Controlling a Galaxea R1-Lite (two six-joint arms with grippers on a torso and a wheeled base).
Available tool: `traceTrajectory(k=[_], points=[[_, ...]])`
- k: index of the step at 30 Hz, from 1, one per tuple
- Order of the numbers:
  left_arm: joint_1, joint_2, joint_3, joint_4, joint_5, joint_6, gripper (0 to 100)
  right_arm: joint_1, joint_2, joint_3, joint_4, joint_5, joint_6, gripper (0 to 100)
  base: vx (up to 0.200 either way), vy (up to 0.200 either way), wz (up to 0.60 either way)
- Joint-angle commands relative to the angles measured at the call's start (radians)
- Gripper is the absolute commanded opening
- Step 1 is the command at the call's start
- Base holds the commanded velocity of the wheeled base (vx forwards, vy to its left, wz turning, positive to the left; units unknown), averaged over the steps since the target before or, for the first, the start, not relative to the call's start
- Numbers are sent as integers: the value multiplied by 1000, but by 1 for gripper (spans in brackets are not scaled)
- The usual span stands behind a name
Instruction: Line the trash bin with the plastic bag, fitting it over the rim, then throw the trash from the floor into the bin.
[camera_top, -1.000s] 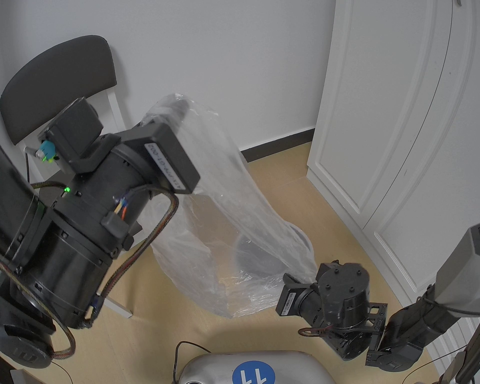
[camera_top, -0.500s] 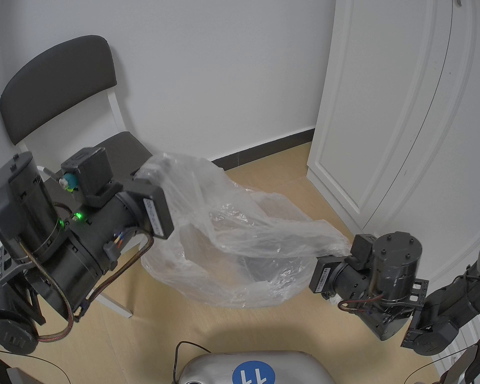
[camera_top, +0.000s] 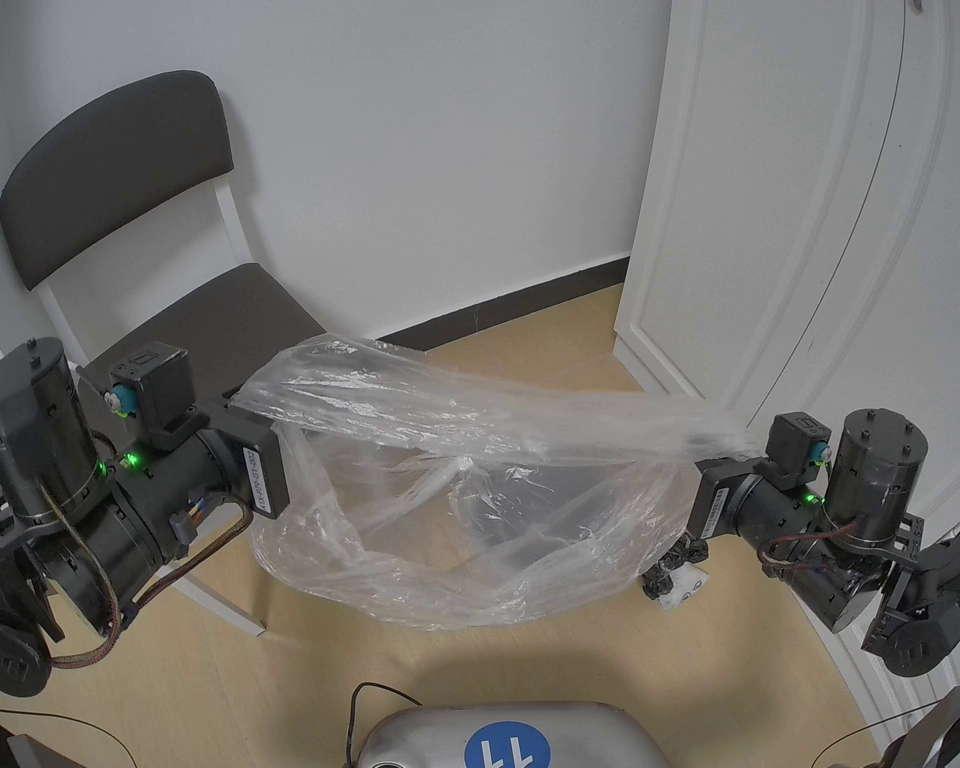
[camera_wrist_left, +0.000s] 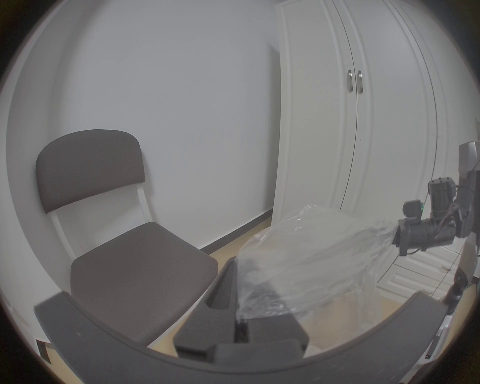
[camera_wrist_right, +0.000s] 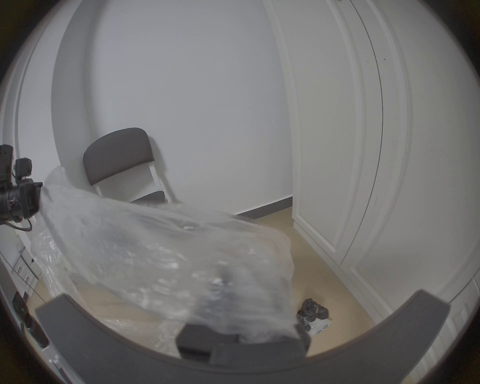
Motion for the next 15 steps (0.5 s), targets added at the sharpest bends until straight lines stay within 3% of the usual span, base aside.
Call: traceTrajectory(k=[1, 9, 15], points=[[11, 23, 10, -2, 0, 2, 0, -27, -35, 9, 12, 4, -3, 0, 0, 0, 0], [9, 58, 77, -18, 1, 96, 0, -49, -40, 12, 16, 10, -22, 0, 0, 0, 0], [12, 56, 100, -18, -2, 106, 0, -69, -40, 21, 16, 13, -30, 0, 0, 0, 0]])
